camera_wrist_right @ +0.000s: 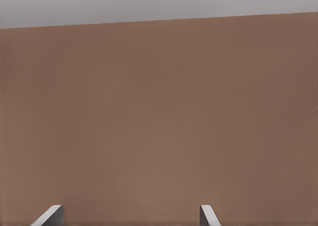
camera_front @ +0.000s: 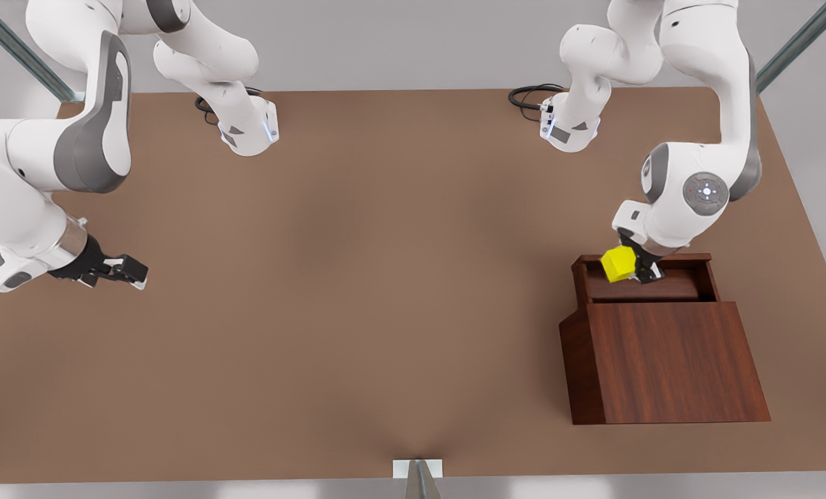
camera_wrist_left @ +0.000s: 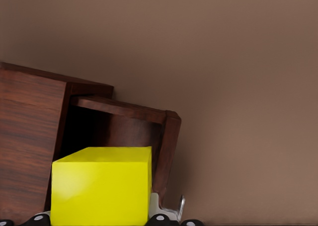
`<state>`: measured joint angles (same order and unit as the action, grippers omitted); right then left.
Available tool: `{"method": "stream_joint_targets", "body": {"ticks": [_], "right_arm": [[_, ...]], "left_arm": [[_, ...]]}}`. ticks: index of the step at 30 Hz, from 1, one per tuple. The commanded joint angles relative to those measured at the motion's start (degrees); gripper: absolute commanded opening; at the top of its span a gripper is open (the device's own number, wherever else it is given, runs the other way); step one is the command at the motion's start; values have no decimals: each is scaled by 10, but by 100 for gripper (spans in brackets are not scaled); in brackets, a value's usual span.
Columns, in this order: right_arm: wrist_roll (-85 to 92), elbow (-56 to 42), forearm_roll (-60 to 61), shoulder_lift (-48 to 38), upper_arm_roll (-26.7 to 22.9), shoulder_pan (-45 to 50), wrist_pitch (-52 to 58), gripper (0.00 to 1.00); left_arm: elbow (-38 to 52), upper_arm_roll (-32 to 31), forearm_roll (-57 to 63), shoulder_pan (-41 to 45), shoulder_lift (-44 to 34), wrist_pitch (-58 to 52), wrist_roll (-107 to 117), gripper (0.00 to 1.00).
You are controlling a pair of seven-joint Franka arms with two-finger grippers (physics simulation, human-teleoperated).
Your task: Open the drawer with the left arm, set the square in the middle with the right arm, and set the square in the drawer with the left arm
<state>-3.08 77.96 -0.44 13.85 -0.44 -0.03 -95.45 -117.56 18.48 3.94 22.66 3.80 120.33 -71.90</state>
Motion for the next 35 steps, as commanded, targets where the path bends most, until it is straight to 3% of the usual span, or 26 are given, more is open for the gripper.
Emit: {"method": "stream_joint_targets", "body": {"ticks": [1, 10, 11, 15, 17, 22, 27, 28, 30, 32, 35], "right_arm": [[0, 0, 0, 0, 0, 1, 0, 100], [0, 0, -1, -1, 0, -1, 0, 100], [0, 0, -1, -1, 0, -1, 0, 100], [0, 0, -1, 0, 0, -1, 0, 100], [0, 1, -1, -1, 0, 1, 0, 100], [0, 0, -1, -1, 0, -1, 0, 100], [1, 0, -1, -1, 0, -1, 0, 100], [1, 0, -1, -1, 0, -1, 0, 100], [1, 1, -1, -1, 0, 1, 0, 100], [0, 0, -1, 0, 0, 1, 0, 100], [0, 0, -1, -1, 0, 1, 0, 100]], "left_arm": [[0, 1, -3, 19, 2, 2, -2, 75], [6, 28, -13, 19, 33, 27, -51, 75], [6, 27, -16, 19, 35, 26, -51, 100], [8, 28, -17, 20, 31, 18, -47, 100], [58, 27, -46, 21, 36, -49, -38, 100], [184, 41, -57, 20, 34, -240, 323, 100], [278, 39, -60, 20, 37, -243, 655, 100], [283, 15, -55, -4, 36, -234, 692, 100], [295, -155, 5, -140, 36, -229, 736, 100], [291, -221, 19, -195, 35, -200, 737, 100], [277, -230, 37, -197, 31, -188, 737, 100]]}}
